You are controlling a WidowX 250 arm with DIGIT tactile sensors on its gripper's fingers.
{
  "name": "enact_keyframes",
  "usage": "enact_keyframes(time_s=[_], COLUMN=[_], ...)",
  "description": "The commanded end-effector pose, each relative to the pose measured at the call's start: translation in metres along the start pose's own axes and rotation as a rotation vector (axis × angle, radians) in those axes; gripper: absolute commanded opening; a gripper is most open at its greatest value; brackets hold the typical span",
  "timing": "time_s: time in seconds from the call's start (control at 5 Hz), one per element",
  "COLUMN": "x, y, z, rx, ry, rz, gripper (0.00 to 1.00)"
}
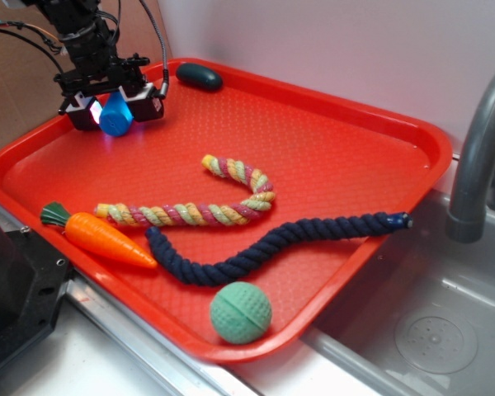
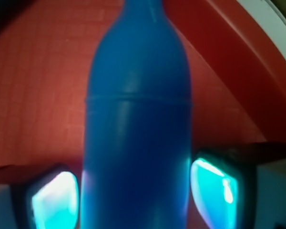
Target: Grab the blue bottle.
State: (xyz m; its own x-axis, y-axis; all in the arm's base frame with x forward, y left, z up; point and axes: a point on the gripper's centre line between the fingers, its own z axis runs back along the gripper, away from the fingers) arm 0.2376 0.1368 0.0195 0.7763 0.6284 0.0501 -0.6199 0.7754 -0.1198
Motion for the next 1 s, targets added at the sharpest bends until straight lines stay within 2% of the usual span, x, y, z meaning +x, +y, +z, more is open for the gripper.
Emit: enact_keyframes(time_s=[0.0,0.2,0.4,0.6,0.8], x=[-0.006,-0.047,-0.084,-0.094,-0.086], y=[-0.011,-0.019,-0.030,-0.043,-0.046], z=[0.039,0.091,0.136,0.156,0.150], rx=[0.031,-0.062,-0.106,-0.116,-0.125], ry=[0.009,-0.034,-0.044,-0.054,-0.031], rz=[-0.274,-0.524,-0.713,-0.757,-0.770], gripper=[0.00,0.00,0.00,0.00,0.00])
